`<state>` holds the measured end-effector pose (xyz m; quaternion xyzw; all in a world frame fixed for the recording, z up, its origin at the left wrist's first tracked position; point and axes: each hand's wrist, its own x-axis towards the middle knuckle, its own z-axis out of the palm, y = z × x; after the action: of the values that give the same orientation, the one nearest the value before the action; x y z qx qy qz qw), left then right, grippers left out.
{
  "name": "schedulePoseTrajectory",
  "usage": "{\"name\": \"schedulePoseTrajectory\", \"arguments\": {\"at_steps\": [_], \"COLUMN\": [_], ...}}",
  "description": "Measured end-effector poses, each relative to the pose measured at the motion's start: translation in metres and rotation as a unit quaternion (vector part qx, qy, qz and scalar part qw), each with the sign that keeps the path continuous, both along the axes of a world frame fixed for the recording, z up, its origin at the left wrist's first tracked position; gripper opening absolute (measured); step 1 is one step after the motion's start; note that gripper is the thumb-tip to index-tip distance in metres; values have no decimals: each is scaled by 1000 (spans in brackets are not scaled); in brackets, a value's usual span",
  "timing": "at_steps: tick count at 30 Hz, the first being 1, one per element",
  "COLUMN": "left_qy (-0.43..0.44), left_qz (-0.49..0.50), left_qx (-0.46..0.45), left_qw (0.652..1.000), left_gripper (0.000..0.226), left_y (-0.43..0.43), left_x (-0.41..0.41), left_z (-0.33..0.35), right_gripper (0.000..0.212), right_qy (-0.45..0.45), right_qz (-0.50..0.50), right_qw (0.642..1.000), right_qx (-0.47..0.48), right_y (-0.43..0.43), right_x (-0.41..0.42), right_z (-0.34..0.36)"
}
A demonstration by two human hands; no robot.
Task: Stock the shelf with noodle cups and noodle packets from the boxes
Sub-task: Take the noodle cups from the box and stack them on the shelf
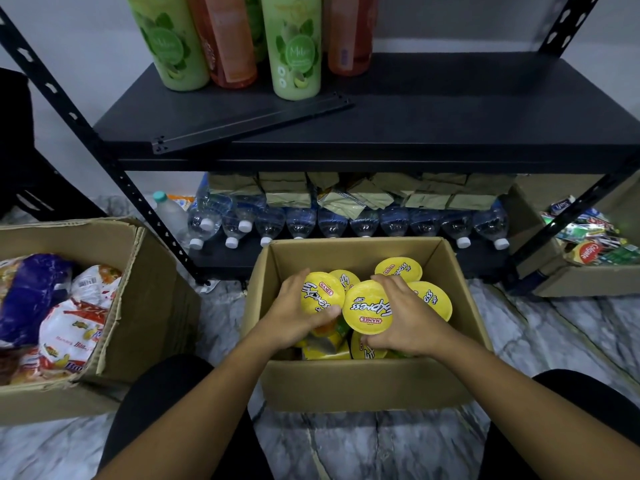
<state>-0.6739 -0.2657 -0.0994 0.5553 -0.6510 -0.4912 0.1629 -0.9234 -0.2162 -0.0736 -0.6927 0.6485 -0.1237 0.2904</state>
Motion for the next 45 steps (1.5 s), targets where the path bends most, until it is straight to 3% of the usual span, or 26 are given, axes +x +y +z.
{"name": "schedulePoseTrajectory", "arguments": {"at_steps": [3, 10, 15, 25, 33, 45], "left_qy": [-59, -80, -93, -29, 45, 170], "left_qz": [-60, -43, -4, -14, 18, 72], "left_qx": [-29, -89, -98, -143, -252, -417], "left_qw": [996, 992, 991, 989, 966, 890], "left_gripper": [139, 119, 121, 120, 112, 106], "left_y": [-2, -5, 10, 31, 34, 18], "left_x": [4, 1, 2, 14, 3, -40], "left_z": [1, 8, 84, 421, 702, 959], "right_gripper": [119, 121, 117, 117, 114, 101], "right_qy": [2, 9, -51, -113, -254, -337], "right_qz": [-1, -13, -38, -75, -144, -90], "right_qw": [1000, 1000, 998, 988, 944, 872], "right_qx": [3, 9, 6, -71, -152, -344], "right_y": [1, 0, 16, 47, 52, 21], "right_x": [-1, -1, 2, 13, 3, -30], "right_z": [1, 5, 72, 401, 672, 930]}}
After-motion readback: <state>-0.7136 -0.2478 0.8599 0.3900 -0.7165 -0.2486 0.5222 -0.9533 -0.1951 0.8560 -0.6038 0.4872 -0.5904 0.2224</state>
